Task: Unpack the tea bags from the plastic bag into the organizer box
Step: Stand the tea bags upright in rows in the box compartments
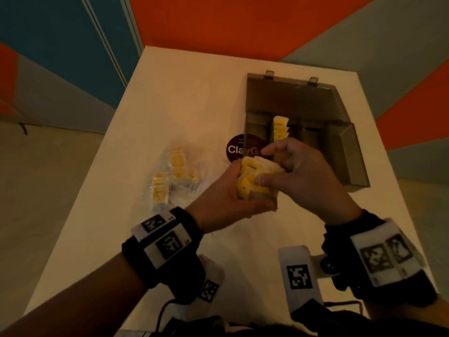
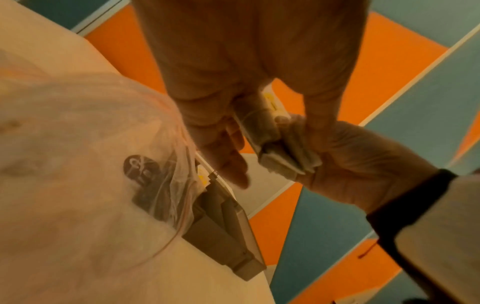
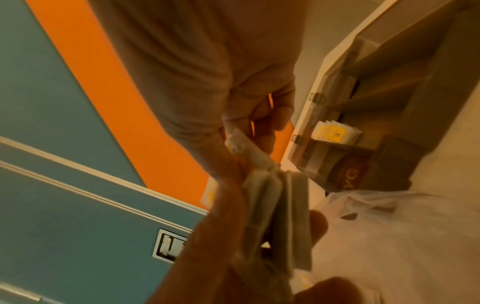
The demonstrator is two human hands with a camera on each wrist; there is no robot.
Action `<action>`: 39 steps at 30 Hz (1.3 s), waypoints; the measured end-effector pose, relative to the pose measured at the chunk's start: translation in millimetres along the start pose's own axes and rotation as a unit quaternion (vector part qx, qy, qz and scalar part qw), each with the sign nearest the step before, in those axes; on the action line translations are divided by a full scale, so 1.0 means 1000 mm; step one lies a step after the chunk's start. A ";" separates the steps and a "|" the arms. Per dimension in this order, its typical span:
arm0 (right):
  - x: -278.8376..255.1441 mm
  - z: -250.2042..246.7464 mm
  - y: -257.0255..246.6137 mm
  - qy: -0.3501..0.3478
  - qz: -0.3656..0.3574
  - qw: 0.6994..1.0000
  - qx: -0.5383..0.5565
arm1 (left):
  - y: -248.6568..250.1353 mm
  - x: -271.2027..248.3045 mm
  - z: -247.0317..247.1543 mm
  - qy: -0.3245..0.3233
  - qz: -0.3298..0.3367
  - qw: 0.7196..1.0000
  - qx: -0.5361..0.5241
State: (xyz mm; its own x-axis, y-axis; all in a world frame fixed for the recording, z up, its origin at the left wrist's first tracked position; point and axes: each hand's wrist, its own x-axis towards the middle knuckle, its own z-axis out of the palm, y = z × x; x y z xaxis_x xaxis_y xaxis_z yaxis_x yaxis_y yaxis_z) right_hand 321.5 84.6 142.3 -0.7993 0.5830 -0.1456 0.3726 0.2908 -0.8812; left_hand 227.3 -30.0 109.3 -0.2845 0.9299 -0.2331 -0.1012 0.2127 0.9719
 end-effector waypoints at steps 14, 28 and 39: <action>-0.025 0.025 0.040 0.029 0.092 0.950 0.297 | -0.013 0.000 0.026 0.137 0.002 0.982 -0.129; -0.035 0.024 0.041 -0.065 0.087 0.937 0.333 | -0.017 0.007 0.042 0.172 -0.007 0.958 -0.228; -0.040 0.029 0.037 -0.046 0.044 0.972 0.227 | -0.013 0.004 0.041 0.205 -0.004 0.943 -0.263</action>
State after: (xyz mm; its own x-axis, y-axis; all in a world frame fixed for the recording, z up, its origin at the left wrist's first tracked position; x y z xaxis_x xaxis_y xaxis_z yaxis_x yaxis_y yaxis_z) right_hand 353.3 50.0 102.1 -0.8209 0.5133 -0.2502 0.2119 -0.1330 -0.9682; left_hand 267.1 -17.0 96.9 -0.6144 0.7123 -0.3392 -0.5341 -0.0591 0.8434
